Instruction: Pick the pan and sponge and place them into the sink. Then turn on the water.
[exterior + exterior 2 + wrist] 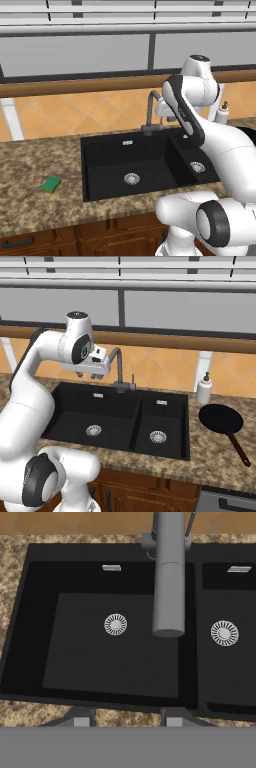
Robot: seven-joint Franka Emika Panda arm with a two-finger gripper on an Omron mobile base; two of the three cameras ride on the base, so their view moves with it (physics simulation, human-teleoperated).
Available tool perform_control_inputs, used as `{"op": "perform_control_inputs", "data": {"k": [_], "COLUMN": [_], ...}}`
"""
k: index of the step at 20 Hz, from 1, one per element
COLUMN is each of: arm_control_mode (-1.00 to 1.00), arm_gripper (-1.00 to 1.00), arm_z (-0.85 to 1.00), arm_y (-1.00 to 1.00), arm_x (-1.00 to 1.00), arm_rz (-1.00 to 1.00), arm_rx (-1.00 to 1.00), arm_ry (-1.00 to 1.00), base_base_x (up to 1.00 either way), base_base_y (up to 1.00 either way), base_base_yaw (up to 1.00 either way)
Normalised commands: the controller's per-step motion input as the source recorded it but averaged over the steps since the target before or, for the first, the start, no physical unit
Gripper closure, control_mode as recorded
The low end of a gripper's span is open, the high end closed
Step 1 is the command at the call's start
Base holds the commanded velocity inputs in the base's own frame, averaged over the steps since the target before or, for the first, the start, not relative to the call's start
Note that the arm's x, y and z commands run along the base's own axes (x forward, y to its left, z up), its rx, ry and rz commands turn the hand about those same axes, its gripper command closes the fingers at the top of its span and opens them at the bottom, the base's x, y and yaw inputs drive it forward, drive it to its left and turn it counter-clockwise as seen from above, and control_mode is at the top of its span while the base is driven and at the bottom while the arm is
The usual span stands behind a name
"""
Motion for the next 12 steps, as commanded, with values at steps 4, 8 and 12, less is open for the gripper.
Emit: {"op": "perform_control_inputs", "data": {"k": [4,8,12], "arm_control_mode": [-1.0,-1.0,-1.0], "arm_gripper": [-1.0,-1.0,-1.0], "arm_z": [0.0,0.0,0.0], "arm_y": [0.0,0.0,-0.17], "arm_x": [-0.11,-0.33,-0.38], "arm_rz": [0.0,0.0,0.0], "arm_rx": [0.0,0.0,0.01], "arm_ry": [-0.01,-0.08,-0.19], "base_base_x": [0.0,0.0,0.0], "base_base_y": [0.0,0.0,0.0], "base_base_yaw": [0.0,0.0,0.0]}}
